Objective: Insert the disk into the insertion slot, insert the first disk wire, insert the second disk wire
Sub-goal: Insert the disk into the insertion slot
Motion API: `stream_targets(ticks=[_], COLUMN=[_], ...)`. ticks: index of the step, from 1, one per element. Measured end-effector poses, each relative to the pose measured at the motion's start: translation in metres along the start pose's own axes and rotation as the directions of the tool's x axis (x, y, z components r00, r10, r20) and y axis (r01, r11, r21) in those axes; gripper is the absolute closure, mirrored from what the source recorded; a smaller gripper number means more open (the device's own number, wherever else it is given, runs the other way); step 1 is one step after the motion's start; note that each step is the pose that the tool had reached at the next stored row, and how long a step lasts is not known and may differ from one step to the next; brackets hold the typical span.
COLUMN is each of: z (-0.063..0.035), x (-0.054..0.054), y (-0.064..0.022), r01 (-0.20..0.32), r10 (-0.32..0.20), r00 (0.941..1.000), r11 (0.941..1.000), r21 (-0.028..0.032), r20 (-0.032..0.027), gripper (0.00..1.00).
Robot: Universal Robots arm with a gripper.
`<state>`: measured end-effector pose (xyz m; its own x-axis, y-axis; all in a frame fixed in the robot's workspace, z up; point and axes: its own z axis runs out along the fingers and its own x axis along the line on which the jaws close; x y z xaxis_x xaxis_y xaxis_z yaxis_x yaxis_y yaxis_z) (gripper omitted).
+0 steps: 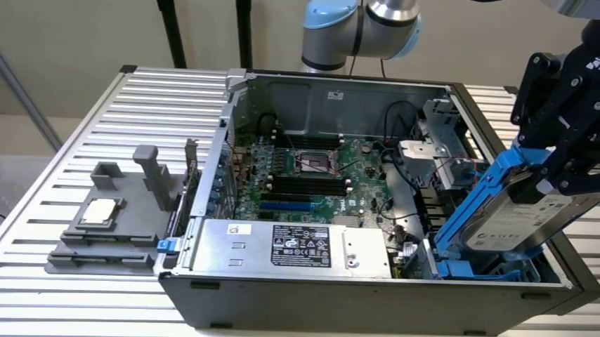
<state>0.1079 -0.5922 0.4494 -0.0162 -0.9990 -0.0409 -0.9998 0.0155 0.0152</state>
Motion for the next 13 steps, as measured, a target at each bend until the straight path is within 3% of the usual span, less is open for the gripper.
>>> stream_targets(ticks=[13], z=[0.0069], x=[0.0003], y=[-0.0012], r01=[0.001], r10=[-0.001], r00=[1.0], r11=[1.0], r21=[-0.0066], r20=[0.0002], gripper=[0.68])
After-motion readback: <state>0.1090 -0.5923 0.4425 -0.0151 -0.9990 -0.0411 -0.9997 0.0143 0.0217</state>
